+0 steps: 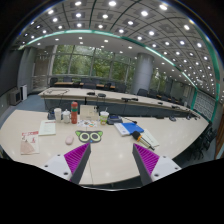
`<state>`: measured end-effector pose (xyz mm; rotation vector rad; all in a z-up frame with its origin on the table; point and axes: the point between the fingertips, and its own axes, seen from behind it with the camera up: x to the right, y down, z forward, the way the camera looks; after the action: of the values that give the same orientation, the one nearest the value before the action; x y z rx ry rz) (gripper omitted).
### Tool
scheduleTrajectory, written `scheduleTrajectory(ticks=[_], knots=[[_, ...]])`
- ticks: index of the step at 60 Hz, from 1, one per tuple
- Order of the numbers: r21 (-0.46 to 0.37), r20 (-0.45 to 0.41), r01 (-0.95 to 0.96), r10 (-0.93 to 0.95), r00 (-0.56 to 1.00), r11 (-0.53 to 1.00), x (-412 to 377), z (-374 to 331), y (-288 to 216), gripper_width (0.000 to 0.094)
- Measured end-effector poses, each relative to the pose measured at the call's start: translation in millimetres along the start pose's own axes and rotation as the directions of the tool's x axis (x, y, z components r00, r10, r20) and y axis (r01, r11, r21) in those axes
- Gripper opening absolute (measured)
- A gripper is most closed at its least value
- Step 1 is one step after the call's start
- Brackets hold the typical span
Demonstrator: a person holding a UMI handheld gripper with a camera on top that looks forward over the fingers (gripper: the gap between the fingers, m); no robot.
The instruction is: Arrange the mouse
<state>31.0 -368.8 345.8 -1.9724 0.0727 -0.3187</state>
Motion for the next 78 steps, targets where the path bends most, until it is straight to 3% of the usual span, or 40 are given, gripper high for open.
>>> scheduleTrajectory(ticks=[19, 40, 55, 71, 78], knots=[[-0.069, 0.040, 0.002, 0.001, 0.999, 0.998, -25.8, 14.3, 63.4, 0.0851], [-0.171, 0.210, 0.008, 0.028, 0.977, 0.985, -149.4, 121.3, 162.8, 0.0855], [-0.156, 0.308, 0.006, 0.043, 0.951, 0.988, -258.3, 254.3, 146.6, 0.0854], [-0.184, 0.313, 0.004, 0.055, 0.948, 0.983, -332.2, 385.7, 128.0, 0.0834], [-0.219, 0.316, 0.021, 0.051, 0.948, 0.975, -350.9, 417.9, 135.3, 0.0771]])
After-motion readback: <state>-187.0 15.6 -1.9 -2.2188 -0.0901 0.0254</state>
